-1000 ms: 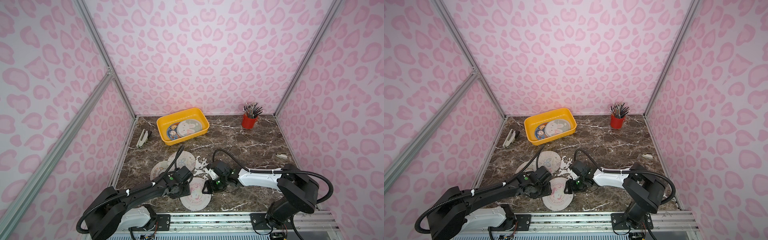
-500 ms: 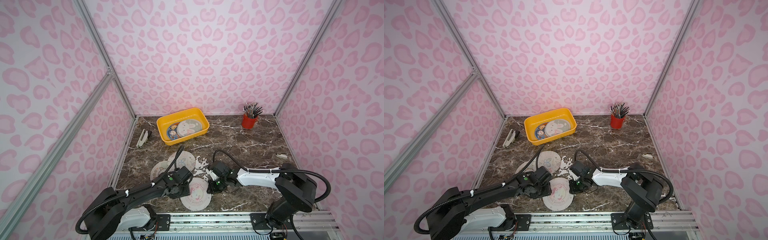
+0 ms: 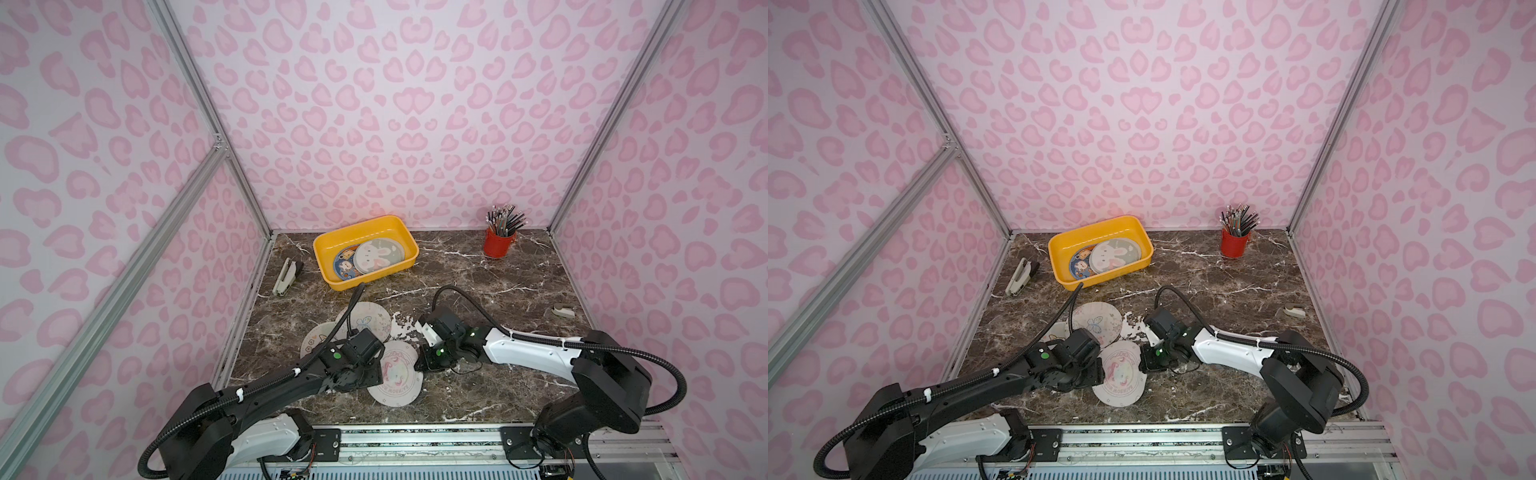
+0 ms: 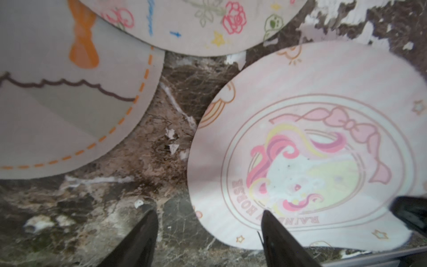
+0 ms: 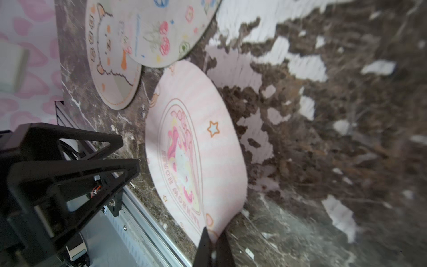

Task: Put the coasters into the storage box
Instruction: Pick up the coaster from the center of the board, then place the coaster in the storage box.

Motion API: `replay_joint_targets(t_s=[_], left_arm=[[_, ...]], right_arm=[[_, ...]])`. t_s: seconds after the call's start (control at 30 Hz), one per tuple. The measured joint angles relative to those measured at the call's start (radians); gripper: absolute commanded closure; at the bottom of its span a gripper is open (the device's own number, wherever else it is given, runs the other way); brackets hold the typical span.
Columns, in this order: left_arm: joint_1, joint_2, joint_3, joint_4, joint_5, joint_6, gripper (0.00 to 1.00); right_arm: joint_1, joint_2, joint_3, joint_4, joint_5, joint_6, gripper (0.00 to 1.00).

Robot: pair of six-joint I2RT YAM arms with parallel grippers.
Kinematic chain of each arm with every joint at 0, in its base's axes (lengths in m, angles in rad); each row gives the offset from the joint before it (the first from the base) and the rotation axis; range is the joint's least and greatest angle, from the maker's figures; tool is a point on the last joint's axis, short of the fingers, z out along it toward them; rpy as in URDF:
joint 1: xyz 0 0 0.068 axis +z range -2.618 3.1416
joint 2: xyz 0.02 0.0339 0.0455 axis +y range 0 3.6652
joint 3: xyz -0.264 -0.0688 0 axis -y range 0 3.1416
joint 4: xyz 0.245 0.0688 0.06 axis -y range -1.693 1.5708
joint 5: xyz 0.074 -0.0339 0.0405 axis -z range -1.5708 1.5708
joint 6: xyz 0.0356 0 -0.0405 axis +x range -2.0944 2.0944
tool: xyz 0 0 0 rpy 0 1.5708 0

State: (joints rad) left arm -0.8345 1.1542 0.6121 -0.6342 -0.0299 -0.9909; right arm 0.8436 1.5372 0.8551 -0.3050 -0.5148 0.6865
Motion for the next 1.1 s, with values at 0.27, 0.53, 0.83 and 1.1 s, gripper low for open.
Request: replay_joint_targets(t_s=[0.27,0.53,0.83,1.1], left_arm=[[0.043,-0.021,0.044,-0.022,-0.026,0.053,0.14],[0.103,-0.039,0.051,-0.023,-0.026,0.103,0.11],[0.154,-0.074,0.049,-0.028,-0.019,0.148,0.09],[0.19,-0.101,0.021,-0.034,-0.011,0.165,0.08]], right_arm=[[-0.098,-0.018,0.185,-0.067,-0.022,-0.087,1.0],[-0.198,0.08,0.412,-0.089,-0.057,-0.153,1.0],[-0.261,0.282,0.72,-0.088,-0.093,-0.193,1.0],[-0.266,0.513,0.999,-0.088,-0.16,-0.212,1.0]])
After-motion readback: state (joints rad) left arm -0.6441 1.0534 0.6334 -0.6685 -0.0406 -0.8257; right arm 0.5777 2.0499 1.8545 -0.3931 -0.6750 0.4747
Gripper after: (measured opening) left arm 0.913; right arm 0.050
